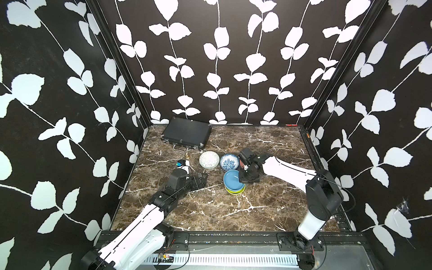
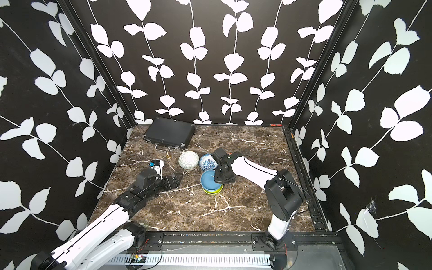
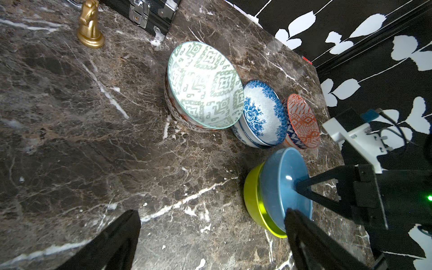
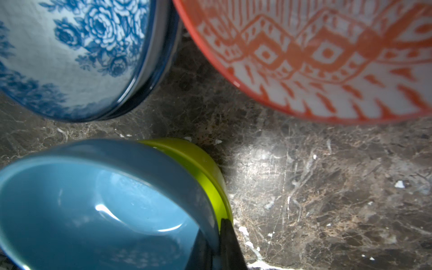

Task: Stack the bowls
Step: Place the bowl on the bowl.

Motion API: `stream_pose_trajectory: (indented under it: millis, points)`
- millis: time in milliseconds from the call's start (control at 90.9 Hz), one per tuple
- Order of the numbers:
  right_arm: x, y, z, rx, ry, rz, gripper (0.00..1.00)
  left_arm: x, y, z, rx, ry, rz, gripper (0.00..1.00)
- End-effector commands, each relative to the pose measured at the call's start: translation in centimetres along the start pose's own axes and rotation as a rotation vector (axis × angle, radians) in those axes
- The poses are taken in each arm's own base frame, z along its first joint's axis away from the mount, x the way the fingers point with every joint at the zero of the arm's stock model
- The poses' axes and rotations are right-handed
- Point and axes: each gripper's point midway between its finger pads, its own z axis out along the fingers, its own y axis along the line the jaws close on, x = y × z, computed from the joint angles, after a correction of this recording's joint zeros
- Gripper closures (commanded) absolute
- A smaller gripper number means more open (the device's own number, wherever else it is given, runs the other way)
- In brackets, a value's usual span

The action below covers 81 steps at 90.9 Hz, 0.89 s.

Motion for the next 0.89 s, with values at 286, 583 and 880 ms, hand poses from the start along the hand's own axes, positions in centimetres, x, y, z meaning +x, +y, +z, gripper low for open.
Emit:
stream_pose_trajectory:
  millis: [286,583,880]
  points:
    - [0.3,0.2,-1.5,0.017,-0.041,-0.012,0.73,-1.2,-0.6,-0.8,0.021,-0.052,0.009,0.01]
    - [-0.6,-1.9,-8.3,0.052,-0.266,-0.009,0.46,-2.2,-0.5,-1.8,-0.062,-0.022,0.047,0.01]
    - [-3.1,-12.6,-18.7,0.376,-0.936,-0.005,0.01,-9.2,3.0,-5.5,-0.46,-0.205,0.268,0.01]
